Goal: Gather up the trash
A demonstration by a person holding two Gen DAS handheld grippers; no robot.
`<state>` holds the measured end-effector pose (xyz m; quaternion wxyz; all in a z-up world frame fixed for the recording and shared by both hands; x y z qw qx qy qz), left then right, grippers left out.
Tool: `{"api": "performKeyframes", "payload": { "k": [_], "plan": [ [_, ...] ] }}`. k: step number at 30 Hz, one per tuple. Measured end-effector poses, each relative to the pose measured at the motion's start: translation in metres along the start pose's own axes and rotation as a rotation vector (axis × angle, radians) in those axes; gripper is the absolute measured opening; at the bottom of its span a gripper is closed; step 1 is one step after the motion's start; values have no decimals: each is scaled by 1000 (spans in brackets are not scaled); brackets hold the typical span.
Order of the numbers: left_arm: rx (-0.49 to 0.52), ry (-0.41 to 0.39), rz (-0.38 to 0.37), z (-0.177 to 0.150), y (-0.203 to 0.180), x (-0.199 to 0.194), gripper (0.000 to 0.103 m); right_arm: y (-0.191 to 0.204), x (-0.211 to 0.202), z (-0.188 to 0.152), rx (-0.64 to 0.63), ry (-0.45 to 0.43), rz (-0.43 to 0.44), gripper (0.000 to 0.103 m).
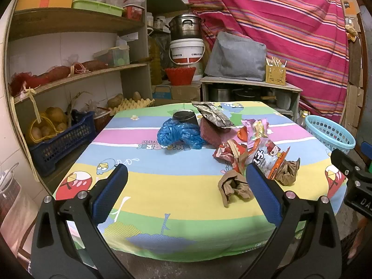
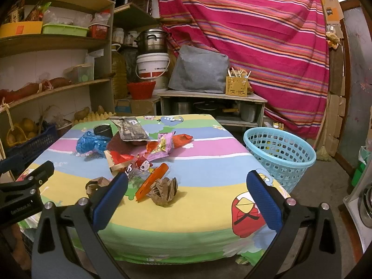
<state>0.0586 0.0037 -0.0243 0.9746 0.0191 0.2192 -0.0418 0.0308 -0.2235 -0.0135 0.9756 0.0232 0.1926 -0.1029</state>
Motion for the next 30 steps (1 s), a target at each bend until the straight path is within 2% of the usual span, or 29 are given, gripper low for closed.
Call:
{"api": "performKeyframes", "payload": {
  "k": [30],
  "plan": [
    [5, 0, -2, 0, -2, -2, 98, -4, 2, -1, -1, 1, -9, 99]
  ]
}}
Point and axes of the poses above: each gripper's, at about its wrist camera, not at the fingertips, and x roughly the way its jaws point, y to its left, z to its top, the point moved 6 cm from there along x, roughly the way its jaws point, and after that the axes turned 4 degrees about -z, right-handed, at the moved point
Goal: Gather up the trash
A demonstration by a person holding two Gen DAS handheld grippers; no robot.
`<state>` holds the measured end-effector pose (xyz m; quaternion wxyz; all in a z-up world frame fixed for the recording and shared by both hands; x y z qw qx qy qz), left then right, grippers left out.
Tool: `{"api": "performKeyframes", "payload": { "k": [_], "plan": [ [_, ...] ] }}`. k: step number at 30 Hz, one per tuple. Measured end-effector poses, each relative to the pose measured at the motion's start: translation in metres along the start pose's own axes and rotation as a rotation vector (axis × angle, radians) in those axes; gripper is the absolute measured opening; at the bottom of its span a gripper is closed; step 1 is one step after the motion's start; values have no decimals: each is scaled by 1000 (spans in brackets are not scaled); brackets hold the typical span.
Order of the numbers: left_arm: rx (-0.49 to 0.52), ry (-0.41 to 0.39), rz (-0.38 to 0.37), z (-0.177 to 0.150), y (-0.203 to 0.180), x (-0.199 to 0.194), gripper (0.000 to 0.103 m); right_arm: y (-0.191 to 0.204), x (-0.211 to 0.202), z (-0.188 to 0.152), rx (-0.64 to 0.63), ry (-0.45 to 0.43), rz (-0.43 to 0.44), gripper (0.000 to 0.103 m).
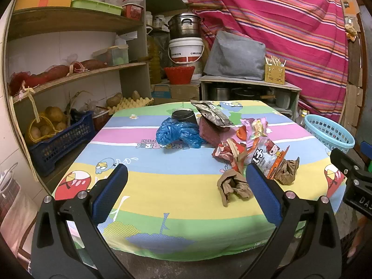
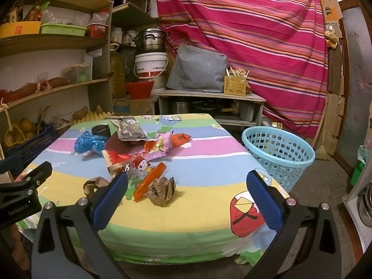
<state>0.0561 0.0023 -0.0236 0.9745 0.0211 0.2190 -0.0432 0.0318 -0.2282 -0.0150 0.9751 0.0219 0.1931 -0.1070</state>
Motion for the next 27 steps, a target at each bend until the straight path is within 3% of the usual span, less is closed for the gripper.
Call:
{"api": "performKeyframes", "payload": {
  "k": [14, 27],
  "plan": [
    [8, 14, -4, -2, 0, 3, 98, -8, 5, 1, 7, -2, -24, 99],
    [16, 125, -76, -17, -9, 45, 98, -25, 37, -10, 24, 66, -102, 99]
  ]
}}
Point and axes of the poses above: each gripper's, at about its wrist camera, not at the fingertips, and x roughly the way its jaws point, y to its left, z to its top, the point moved 6 cm from there along x, roughly the way its jaws point, and after that the axes turned 4 degrees about -z, right-handed, at the moved point
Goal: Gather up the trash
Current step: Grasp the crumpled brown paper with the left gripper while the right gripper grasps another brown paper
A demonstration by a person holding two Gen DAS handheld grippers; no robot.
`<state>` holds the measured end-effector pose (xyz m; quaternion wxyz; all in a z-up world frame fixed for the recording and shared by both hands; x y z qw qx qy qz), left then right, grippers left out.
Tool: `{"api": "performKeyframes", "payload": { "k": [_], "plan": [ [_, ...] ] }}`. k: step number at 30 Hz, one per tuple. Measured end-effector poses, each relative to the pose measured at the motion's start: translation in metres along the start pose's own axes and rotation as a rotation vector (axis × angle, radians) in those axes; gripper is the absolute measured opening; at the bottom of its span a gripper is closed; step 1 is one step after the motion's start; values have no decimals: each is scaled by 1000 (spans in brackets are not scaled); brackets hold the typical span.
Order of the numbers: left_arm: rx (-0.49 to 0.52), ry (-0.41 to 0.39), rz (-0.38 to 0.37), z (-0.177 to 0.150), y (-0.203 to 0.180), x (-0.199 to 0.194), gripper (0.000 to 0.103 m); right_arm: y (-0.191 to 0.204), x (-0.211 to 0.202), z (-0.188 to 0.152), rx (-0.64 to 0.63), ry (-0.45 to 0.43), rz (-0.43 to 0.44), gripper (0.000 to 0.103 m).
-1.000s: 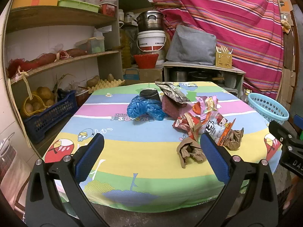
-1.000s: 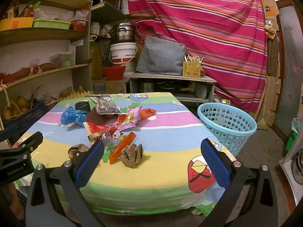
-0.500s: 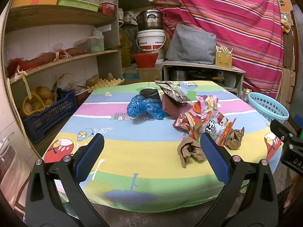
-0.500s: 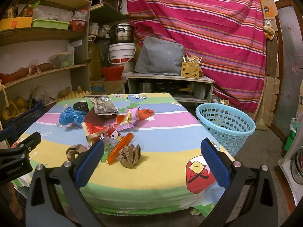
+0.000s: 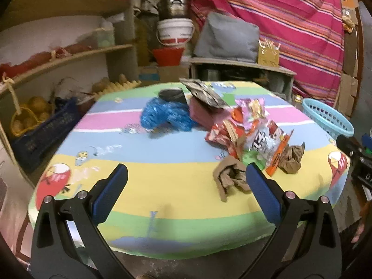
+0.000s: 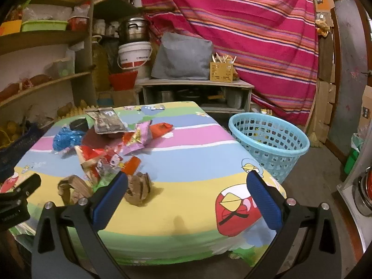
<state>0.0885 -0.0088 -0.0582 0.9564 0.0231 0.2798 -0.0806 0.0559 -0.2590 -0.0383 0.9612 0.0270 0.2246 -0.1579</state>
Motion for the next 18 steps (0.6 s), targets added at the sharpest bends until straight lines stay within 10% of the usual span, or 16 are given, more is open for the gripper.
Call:
{"api": "performKeyframes", "payload": {
  "k": [18],
  "plan": [
    [19, 122, -94, -14, -42, 75, 98, -17, 37, -7, 48, 48, -43, 99]
  ]
}}
Point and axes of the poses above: each gripper's, at about its wrist camera, not at the fingertips, and x roughly the way its jaws point, y to its left, z to its top, the point moved 6 cm from there along x, roughly the way its jaws point, and after that the axes turned 4 degrees about -z, right-handed, at the moved point
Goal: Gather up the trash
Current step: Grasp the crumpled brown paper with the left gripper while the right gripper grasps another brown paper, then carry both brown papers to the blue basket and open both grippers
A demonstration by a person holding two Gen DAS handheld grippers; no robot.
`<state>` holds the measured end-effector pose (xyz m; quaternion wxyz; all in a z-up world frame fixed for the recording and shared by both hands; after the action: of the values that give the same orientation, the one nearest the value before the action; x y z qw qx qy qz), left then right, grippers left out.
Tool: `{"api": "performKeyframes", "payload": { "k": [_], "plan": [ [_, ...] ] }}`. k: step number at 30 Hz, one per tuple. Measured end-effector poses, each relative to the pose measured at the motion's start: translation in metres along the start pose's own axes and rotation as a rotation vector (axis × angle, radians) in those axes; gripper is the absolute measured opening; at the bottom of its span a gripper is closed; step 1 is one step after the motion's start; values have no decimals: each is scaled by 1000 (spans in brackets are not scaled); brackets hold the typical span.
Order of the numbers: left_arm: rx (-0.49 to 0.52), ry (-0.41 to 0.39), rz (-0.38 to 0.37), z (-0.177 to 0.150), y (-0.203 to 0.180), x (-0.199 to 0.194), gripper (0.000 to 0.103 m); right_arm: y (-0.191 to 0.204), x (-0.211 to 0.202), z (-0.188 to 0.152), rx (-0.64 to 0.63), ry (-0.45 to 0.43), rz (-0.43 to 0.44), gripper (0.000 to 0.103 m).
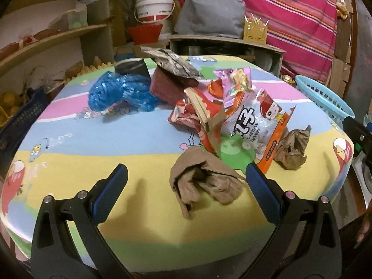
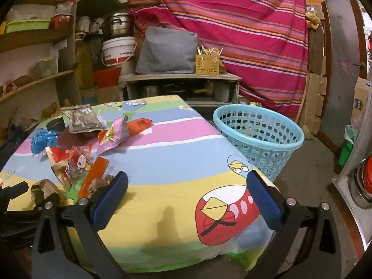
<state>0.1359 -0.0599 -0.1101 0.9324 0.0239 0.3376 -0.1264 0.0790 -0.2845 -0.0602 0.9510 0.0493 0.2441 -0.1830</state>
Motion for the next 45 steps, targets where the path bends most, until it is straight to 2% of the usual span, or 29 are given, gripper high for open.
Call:
{"api": "performKeyframes", "payload": {
  "k": [2, 5, 8, 11, 19, 27, 36, 37, 41, 45],
  "plan": [
    [-6, 7, -23, 0, -1, 4, 94, 2, 1, -1, -2, 0, 4, 99],
    [4, 21, -52, -2, -4, 6, 81, 8, 3, -2, -13, 6, 21, 99],
    [7, 46, -92, -4, -4, 10, 61, 14, 5, -4, -32, 11, 32, 99],
    [3, 46, -99, -6, 1, 7, 52, 24, 5, -6, -56, 8, 46, 99],
    [-36, 38, -80, -10, 27, -6, 50, 52, 2, -11, -98, -1, 119, 99],
    [-78, 18, -48, -7, 52, -13, 50, 78, 16, -22, -172, 40, 115, 99],
    [-80, 0, -35, -5, 56, -16, 50, 85, 34, -31, -189, 87, 106, 99],
    [-80, -2, -34, -5, 56, -16, 50, 86, 34, -30, -187, 83, 113, 97],
    [-78, -4, -31, -5, 56, -16, 50, 91, 37, -29, -197, 97, 154, 70],
    [-69, -10, -25, -4, 53, -17, 50, 94, 34, -29, -205, 100, 193, 50]
  ]
}}
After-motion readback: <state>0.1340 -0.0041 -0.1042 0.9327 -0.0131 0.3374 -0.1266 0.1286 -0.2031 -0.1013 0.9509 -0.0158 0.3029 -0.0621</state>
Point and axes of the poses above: each gripper's, at about its wrist camera, not at the fingertips, and x roughly the way its jaws point, y to its left, z to its top, the point moved 6 cm from there along x, roughly the way its jaws point, and after that the axes turned 4 degrees about -z, right-handed, at the moved point
